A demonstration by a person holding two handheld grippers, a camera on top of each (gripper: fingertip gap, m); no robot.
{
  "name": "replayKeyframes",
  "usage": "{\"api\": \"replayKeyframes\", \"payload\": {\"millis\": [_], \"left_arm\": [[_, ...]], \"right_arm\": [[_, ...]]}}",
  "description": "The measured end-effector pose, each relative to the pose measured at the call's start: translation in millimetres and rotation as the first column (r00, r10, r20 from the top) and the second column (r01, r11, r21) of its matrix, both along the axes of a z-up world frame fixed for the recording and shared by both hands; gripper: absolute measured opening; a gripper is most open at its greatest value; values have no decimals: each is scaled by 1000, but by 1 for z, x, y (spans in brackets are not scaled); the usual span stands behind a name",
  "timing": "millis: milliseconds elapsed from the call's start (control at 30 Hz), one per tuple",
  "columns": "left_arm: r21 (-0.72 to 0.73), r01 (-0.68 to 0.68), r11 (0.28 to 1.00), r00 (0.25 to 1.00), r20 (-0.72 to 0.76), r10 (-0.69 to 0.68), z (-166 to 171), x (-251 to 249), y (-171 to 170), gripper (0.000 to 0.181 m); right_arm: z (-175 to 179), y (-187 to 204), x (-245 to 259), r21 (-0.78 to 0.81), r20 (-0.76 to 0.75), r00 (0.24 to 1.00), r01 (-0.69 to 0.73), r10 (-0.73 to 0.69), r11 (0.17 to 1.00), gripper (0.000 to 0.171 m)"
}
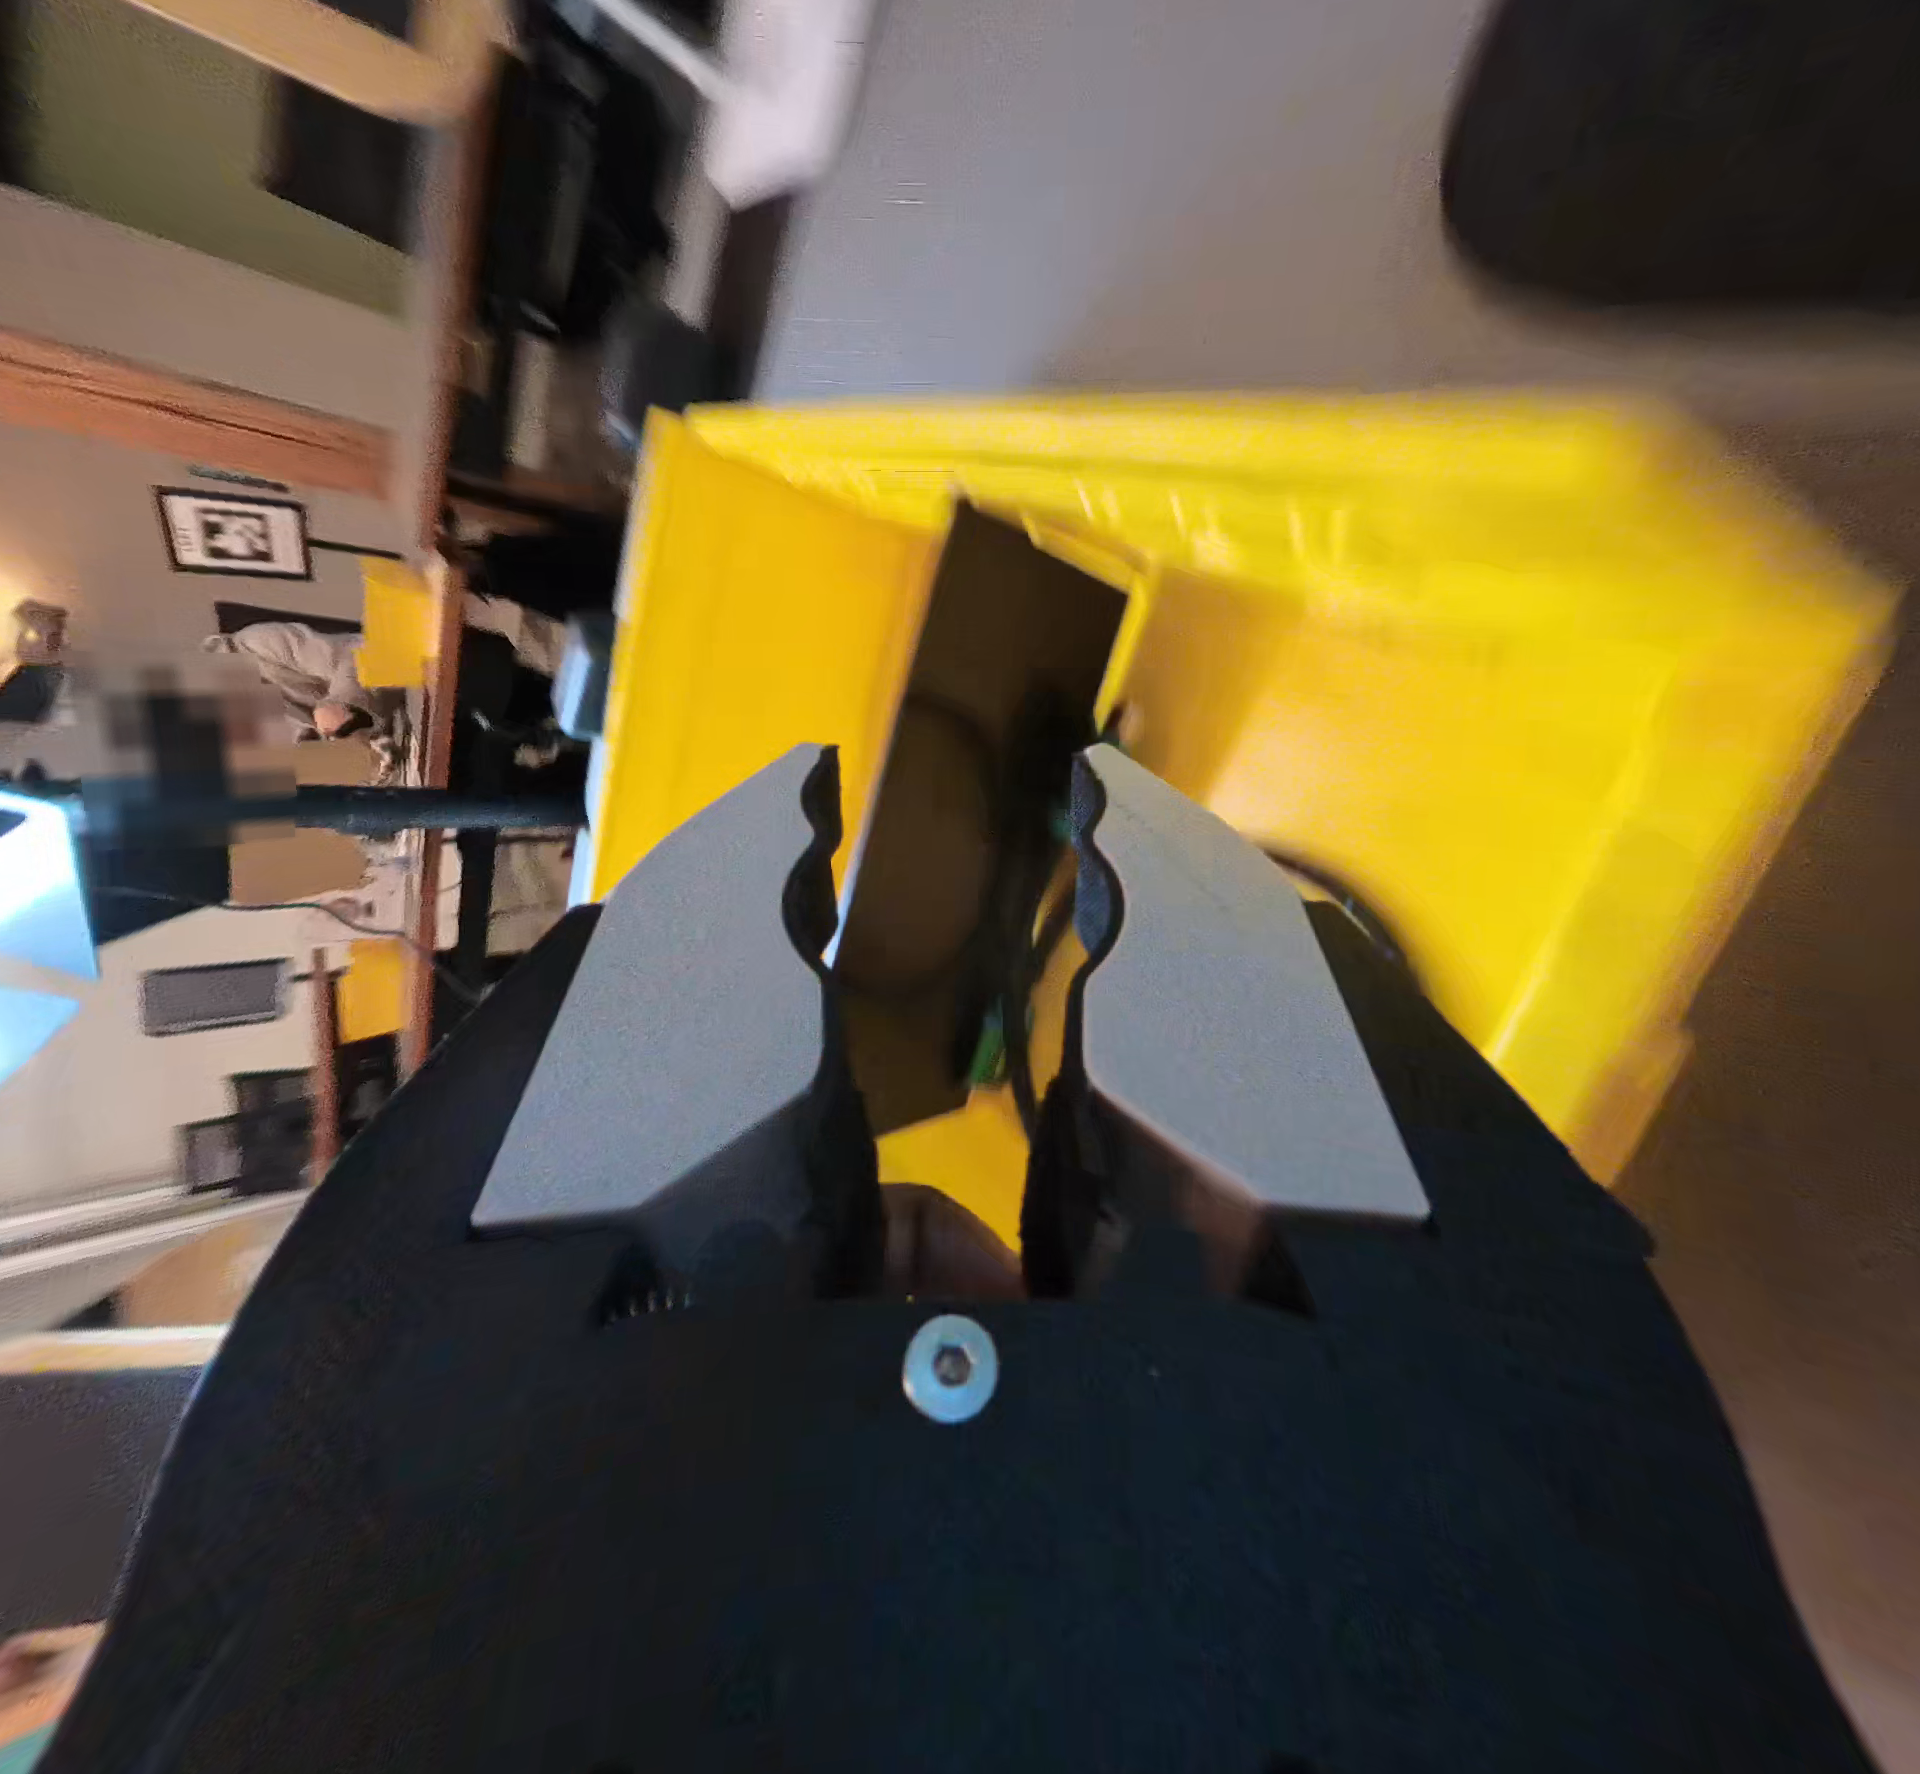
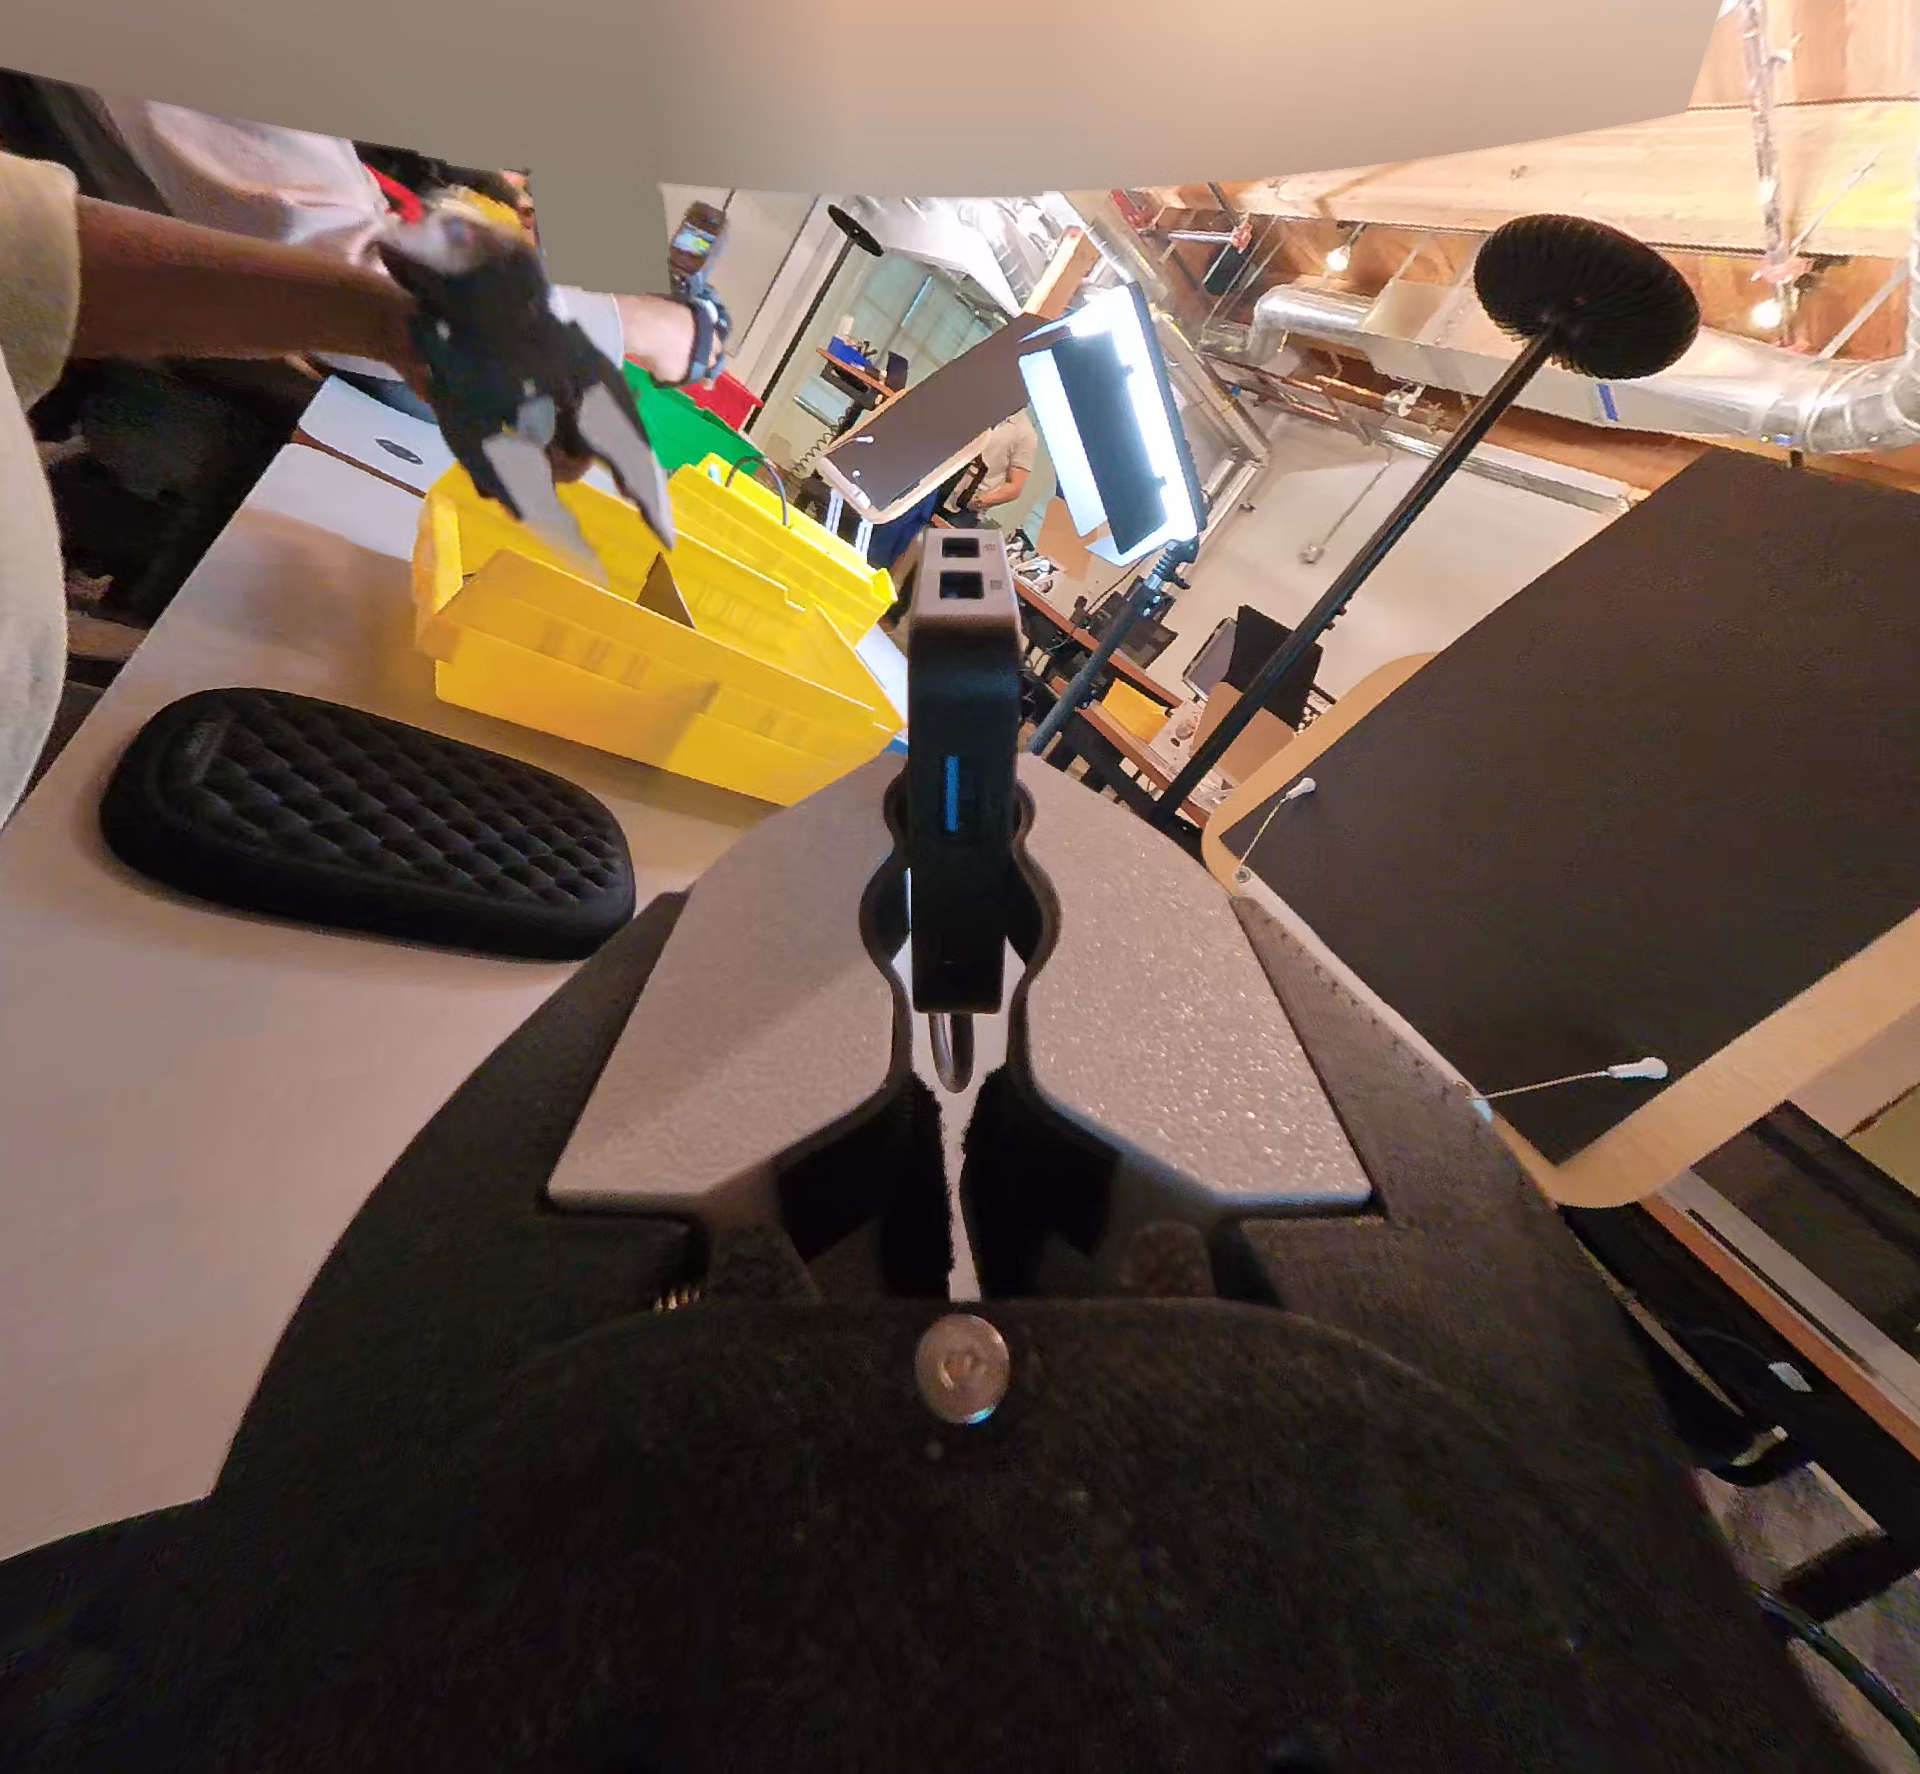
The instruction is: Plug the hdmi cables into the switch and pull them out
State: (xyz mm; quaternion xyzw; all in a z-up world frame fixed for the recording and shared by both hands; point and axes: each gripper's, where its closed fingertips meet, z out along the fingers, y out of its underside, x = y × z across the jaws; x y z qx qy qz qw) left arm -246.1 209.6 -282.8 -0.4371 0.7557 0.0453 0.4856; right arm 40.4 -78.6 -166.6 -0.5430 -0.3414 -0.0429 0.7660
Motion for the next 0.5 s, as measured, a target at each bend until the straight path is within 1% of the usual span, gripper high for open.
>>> {"api": "replayKeyframes", "payload": {"millis": [33,67,100,200,300,400,500], "left_arm": [[49,9,999,993,-116,-3,-19,-5,11,44],[91,38,995,982,-190,-20,-32,-7,19,44],[114,66,991,974,-221,-39,-41,-6,24,44],[91,87,992,969,-241,-63,-60,-1,32,40],[92,69,993,970,-240,-45,-66,5,37,33],[66,7,998,960,-280,12,-78,4,44,26],[58,-37,998,966,-254,51,-83,5,53,18]], "right_arm": [[1,0,0,3,1,1000,5,-5,1000,14],[1,0,0,5,3,1000,11,-11,1000,14],[1,0,0,5,6,1000,19,-19,1000,14],[0,3,1,-1,12,999,36,-36,999,15],[0,4,1,-11,26,999,40,-40,999,14],[0,7,2,-20,37,999,38,-37,999,14],[0,11,4,-28,50,998,48,-47,998,15]]}}
